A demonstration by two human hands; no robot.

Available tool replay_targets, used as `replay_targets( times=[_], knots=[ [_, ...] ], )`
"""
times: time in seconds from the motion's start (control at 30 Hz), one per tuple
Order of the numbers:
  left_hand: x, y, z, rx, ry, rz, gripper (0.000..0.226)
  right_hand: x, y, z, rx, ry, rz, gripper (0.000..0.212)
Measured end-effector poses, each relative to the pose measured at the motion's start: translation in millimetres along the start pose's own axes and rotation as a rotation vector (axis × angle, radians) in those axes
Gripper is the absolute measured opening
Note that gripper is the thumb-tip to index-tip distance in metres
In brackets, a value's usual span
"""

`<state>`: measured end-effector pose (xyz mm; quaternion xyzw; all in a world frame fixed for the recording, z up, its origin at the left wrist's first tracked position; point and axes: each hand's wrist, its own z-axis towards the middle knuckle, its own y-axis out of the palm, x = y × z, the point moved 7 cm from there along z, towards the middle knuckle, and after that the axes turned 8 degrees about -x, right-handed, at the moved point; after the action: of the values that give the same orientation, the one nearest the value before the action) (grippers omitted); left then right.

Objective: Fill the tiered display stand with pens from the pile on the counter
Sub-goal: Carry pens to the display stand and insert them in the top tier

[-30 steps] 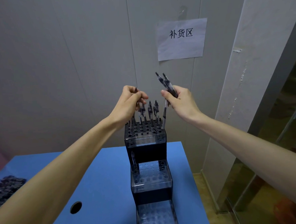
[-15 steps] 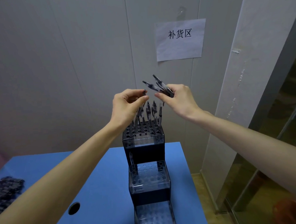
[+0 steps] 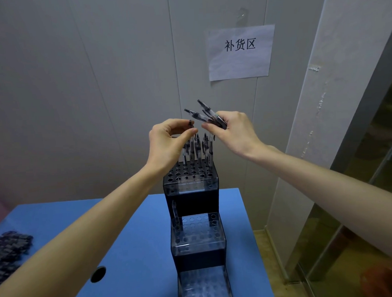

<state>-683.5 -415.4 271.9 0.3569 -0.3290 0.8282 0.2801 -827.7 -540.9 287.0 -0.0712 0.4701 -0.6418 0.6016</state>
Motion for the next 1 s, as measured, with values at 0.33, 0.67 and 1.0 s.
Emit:
replay_targets(
  times=[0.33,0.67,1.0],
  knots=[
    [-0.7,-4.6,1.5,0.031,0.004,0.057,0.027,3.5,11.1,-2.6,-0.098,0.051,-0.074,0.039],
    [-15.5,6.3,-5.5,-0.08,-0.03,0.147,0.023,21.9,20.2,-6.2,-0.151,0.173,0.007,0.038],
    [-20.1,8.3,-13.8,-0.085,-0.017,0.507,0.017,4.2,27.2,-13.3,-0.116,0.064,0.07,0.043]
  ],
)
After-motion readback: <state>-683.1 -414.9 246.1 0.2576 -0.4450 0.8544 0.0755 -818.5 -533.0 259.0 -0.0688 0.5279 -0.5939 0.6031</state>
